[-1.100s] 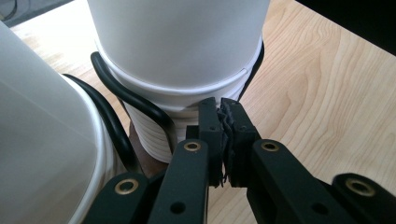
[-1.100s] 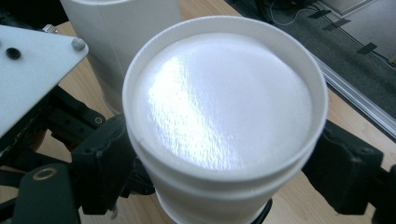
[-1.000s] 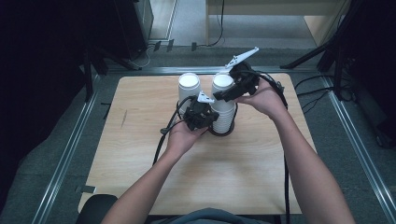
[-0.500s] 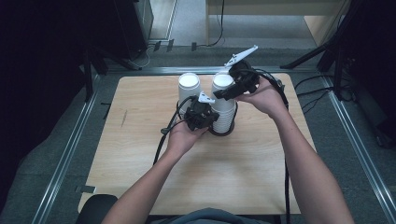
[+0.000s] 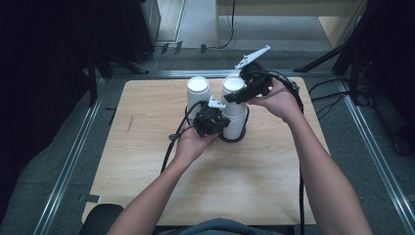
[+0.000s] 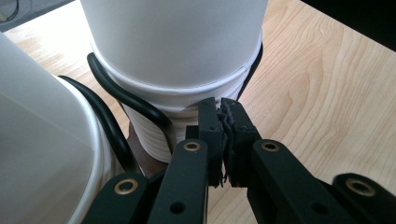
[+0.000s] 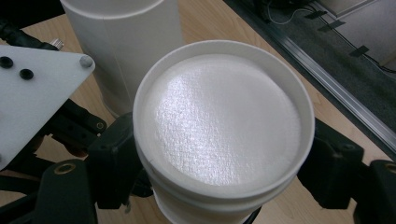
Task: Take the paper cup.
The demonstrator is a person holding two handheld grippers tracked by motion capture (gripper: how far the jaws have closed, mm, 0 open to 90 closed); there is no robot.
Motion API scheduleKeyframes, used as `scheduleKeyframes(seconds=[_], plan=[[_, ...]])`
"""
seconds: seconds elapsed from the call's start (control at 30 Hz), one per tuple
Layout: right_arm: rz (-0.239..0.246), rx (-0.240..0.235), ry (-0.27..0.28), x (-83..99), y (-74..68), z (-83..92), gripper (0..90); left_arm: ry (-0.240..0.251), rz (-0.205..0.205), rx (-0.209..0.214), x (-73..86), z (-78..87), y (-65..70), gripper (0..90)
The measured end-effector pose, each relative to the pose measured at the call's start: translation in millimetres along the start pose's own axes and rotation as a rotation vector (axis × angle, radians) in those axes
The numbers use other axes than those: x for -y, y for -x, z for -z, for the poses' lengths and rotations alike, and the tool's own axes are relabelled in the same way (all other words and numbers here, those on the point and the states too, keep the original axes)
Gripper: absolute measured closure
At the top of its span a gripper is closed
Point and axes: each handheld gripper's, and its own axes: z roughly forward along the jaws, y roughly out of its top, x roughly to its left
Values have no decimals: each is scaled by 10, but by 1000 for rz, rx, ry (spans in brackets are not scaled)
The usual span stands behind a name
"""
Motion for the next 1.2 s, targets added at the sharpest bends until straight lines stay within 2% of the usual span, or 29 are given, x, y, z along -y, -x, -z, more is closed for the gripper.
scheduleKeyframes(seconds=[0.2, 0.43, 0.53, 0.77, 1.2], plan=[[6, 0, -10, -19, -3, 2, 227, -1, -1, 0, -1, 0, 1, 874], [-43, 10, 9, -46, -7, -23, 216, 0, 1, 0, -5, -4, 6, 869], [-44, 22, 13, -70, -19, -41, 231, 1, -1, -4, -4, -4, 9, 872], [-12, 25, -1, -95, -40, -33, 247, -1, -13, -21, -3, -6, 23, 887], [33, 5, -21, -125, -29, -29, 251, -2, -9, -15, -6, -8, 21, 888]])
